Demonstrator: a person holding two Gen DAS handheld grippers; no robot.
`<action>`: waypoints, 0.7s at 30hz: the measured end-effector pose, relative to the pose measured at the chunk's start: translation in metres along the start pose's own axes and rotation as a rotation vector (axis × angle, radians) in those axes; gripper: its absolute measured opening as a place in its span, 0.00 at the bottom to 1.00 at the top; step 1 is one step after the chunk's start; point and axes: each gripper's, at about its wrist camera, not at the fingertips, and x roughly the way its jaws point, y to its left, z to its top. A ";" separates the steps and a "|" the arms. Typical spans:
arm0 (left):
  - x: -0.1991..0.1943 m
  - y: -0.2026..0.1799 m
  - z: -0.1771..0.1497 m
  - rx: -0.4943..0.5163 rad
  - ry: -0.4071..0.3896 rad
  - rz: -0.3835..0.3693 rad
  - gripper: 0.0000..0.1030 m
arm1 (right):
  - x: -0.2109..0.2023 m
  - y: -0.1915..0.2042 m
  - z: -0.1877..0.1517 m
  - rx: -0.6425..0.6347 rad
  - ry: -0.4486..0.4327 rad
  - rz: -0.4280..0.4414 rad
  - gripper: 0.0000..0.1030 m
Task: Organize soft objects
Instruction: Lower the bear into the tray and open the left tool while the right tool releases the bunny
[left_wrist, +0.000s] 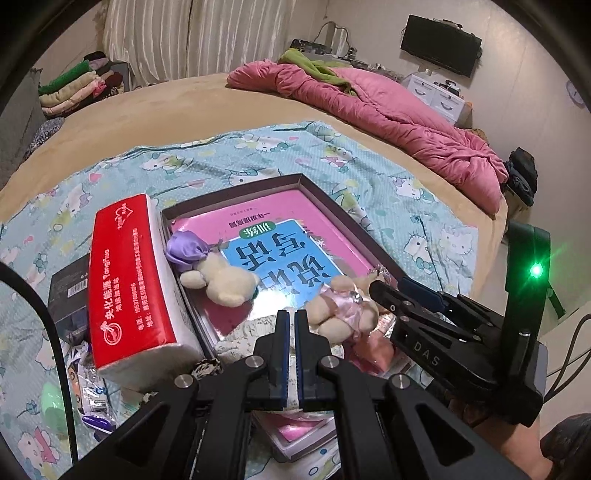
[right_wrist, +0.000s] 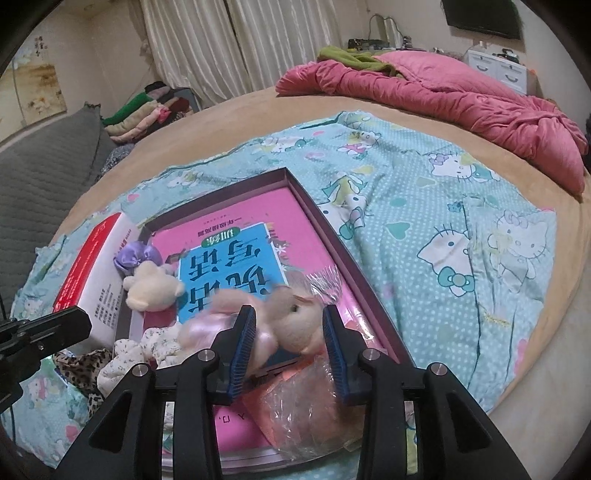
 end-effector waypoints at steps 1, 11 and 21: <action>0.001 0.000 -0.001 0.000 0.005 -0.001 0.03 | 0.000 0.000 0.000 0.001 0.000 0.002 0.38; 0.005 -0.001 -0.003 -0.011 0.025 -0.030 0.03 | -0.008 -0.004 0.000 0.022 -0.033 0.039 0.43; 0.002 0.000 -0.005 -0.021 0.029 -0.029 0.04 | -0.019 -0.004 0.001 0.033 -0.070 0.065 0.53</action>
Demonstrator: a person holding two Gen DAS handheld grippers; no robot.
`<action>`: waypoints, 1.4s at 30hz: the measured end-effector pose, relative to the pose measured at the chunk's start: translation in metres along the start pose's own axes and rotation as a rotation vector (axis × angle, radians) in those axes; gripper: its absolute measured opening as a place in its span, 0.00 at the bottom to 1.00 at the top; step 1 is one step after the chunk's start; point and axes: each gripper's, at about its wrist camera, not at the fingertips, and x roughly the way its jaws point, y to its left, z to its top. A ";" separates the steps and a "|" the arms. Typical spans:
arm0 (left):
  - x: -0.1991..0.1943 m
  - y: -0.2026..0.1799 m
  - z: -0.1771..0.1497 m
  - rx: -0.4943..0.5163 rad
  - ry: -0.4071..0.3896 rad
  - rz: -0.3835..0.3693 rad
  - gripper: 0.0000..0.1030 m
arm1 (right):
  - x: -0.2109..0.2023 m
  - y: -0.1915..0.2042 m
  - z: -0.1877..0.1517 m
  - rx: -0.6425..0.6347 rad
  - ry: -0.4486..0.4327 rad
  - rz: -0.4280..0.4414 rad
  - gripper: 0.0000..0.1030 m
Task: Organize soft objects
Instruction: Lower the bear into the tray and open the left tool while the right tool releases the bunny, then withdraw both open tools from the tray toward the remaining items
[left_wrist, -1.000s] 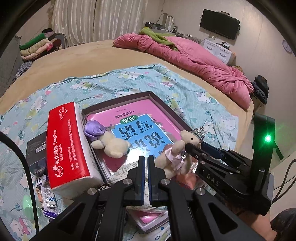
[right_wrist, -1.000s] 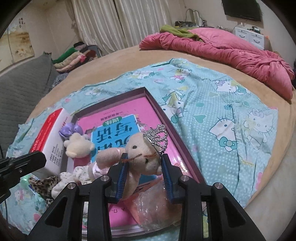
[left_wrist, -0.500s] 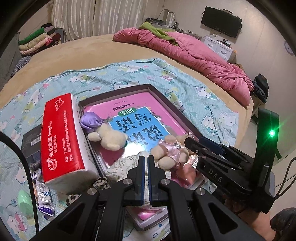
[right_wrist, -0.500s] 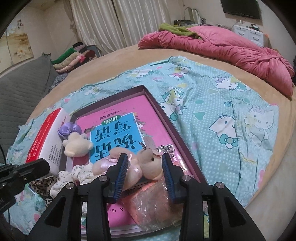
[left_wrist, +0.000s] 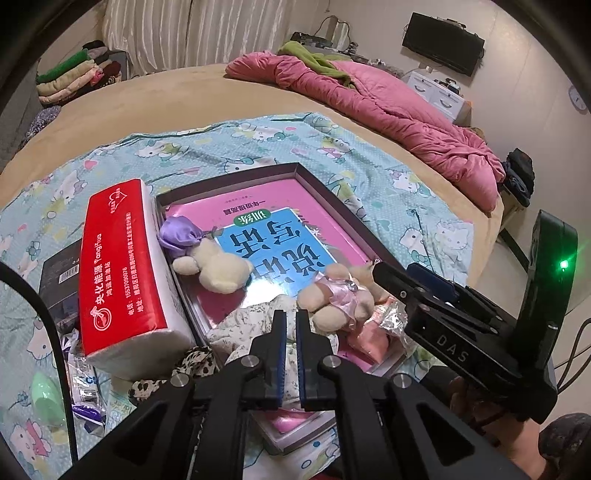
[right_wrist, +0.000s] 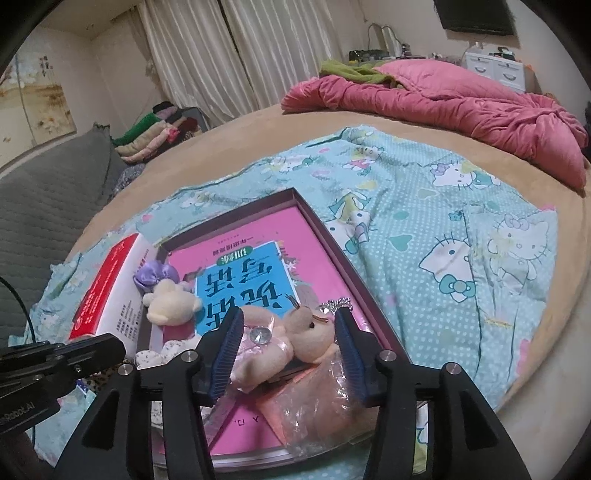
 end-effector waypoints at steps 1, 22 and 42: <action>0.000 0.000 0.000 0.001 0.000 0.000 0.05 | -0.001 0.000 0.000 0.000 -0.002 -0.001 0.53; -0.010 -0.006 0.000 0.023 -0.014 0.019 0.46 | -0.012 0.000 0.001 -0.011 -0.045 -0.040 0.72; -0.037 0.008 -0.013 0.000 -0.042 0.052 0.70 | -0.030 0.006 0.002 -0.017 -0.097 -0.044 0.75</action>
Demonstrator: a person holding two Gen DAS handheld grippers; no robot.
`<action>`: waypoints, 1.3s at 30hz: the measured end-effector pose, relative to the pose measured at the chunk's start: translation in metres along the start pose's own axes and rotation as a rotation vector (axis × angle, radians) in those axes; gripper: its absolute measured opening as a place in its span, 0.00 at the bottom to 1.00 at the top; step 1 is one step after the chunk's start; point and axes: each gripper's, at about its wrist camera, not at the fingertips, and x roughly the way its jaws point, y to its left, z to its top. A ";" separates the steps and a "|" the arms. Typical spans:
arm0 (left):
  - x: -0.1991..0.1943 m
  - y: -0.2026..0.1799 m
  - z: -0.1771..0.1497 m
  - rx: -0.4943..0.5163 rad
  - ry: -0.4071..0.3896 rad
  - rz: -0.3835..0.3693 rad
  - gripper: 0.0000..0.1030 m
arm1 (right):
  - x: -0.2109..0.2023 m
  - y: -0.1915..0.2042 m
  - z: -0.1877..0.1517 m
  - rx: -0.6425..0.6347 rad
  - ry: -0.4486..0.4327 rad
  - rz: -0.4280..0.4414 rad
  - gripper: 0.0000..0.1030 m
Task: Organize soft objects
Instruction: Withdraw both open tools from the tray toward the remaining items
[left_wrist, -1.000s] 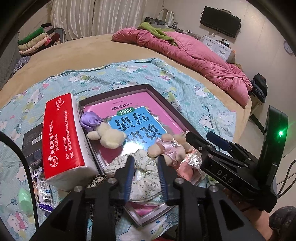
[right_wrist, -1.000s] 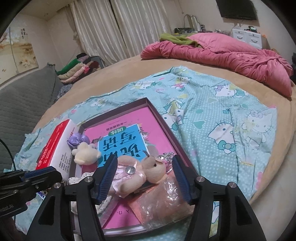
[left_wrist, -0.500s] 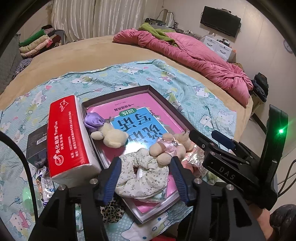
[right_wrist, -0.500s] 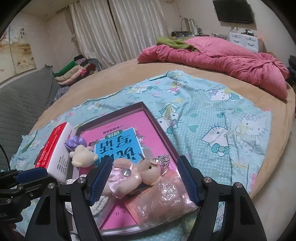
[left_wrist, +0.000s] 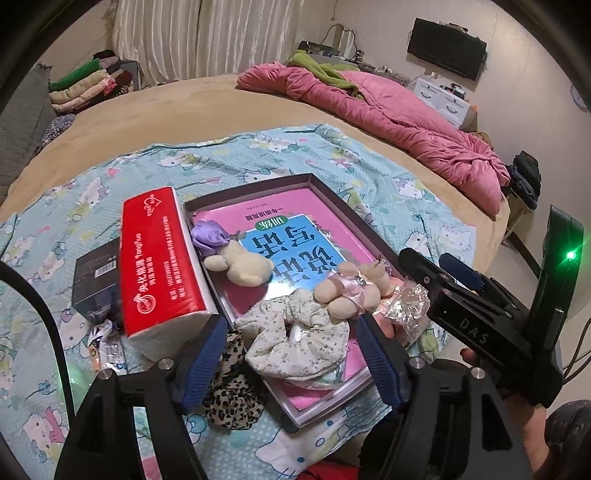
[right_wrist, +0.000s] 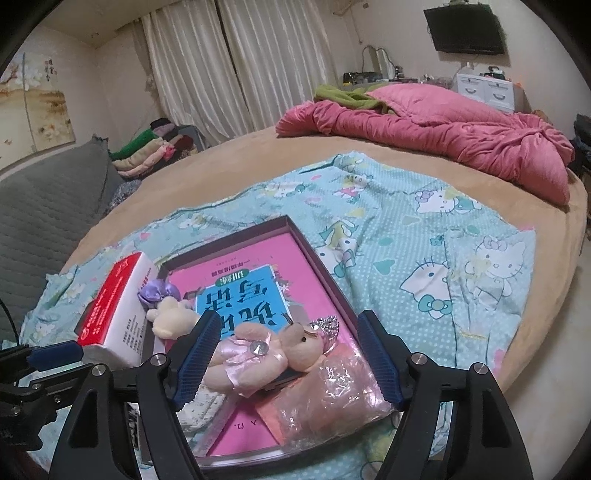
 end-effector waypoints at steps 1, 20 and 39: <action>-0.002 0.001 0.000 0.000 -0.002 0.002 0.70 | -0.001 0.000 0.000 0.001 -0.002 0.001 0.76; -0.064 0.049 0.004 -0.078 -0.103 0.073 0.73 | -0.048 0.047 0.014 -0.095 -0.091 0.080 0.80; -0.107 0.094 -0.020 -0.185 -0.131 0.157 0.73 | -0.078 0.114 0.013 -0.205 -0.046 0.271 0.80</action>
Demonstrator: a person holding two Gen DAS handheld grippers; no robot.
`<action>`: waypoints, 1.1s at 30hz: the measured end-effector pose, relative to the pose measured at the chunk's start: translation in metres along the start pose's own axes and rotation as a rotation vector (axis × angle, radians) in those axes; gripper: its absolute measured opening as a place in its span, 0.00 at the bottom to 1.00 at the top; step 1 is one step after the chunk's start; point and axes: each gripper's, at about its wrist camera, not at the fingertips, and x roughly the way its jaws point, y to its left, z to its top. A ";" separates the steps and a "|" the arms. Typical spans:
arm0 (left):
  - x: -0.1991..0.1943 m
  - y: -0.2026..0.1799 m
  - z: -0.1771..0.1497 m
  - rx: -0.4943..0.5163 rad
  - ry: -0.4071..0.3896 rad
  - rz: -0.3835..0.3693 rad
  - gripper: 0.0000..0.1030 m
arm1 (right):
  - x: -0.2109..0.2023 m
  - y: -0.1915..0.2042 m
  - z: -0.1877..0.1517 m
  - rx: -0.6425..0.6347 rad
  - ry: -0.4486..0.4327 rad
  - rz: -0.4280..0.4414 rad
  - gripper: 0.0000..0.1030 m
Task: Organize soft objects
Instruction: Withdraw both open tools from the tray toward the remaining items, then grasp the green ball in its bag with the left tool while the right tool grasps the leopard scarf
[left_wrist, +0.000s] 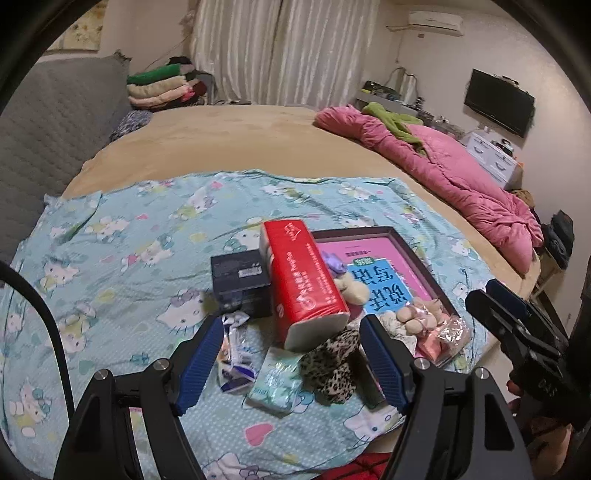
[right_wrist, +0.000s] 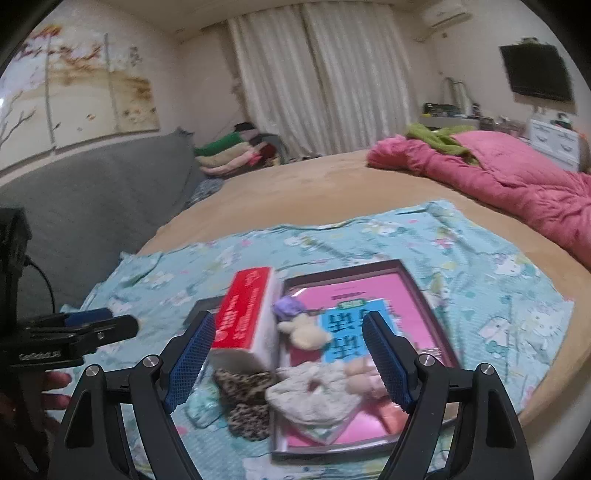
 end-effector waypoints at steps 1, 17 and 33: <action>-0.001 0.002 -0.002 -0.006 0.004 -0.002 0.73 | 0.000 0.005 -0.001 -0.007 0.006 0.007 0.80; 0.012 0.042 -0.034 -0.066 0.058 0.031 0.74 | 0.015 0.046 -0.023 -0.138 0.091 0.035 0.81; 0.024 0.080 -0.059 -0.126 0.108 0.068 0.74 | 0.033 0.065 -0.045 -0.256 0.157 0.028 0.81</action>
